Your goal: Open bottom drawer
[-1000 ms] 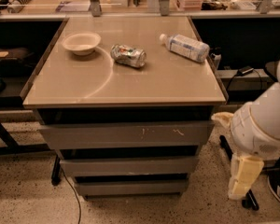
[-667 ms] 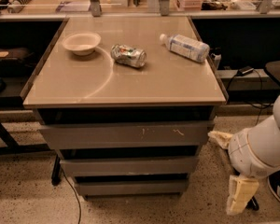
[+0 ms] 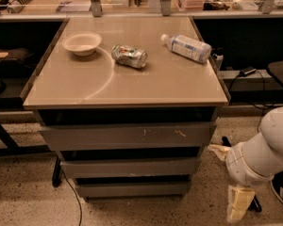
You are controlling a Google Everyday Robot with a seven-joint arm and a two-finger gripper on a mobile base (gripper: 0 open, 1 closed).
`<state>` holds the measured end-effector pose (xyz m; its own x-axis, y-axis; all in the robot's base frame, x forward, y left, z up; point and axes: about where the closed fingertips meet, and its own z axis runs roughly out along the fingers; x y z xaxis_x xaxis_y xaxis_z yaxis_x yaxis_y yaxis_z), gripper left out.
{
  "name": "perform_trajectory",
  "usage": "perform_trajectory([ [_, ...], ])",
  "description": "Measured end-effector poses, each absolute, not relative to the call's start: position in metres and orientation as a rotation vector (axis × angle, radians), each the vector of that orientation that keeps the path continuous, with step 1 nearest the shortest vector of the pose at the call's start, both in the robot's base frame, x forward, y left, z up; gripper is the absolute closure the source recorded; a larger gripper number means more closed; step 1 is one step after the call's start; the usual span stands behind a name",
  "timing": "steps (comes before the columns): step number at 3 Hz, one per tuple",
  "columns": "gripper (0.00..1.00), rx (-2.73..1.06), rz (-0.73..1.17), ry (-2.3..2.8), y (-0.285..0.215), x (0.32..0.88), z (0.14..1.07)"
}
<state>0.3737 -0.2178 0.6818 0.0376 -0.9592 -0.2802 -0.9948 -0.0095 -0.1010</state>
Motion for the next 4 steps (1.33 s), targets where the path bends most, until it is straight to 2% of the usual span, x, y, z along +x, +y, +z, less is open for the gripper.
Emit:
perform_trajectory([
  [1, 0.0, -2.058, 0.188, 1.978, -0.213, 0.367, 0.68],
  [2, 0.0, -2.098, 0.234, 1.939, -0.196, 0.353, 0.624],
  [4, 0.0, -2.04, 0.332, 1.909, -0.178, 0.388, 0.484],
])
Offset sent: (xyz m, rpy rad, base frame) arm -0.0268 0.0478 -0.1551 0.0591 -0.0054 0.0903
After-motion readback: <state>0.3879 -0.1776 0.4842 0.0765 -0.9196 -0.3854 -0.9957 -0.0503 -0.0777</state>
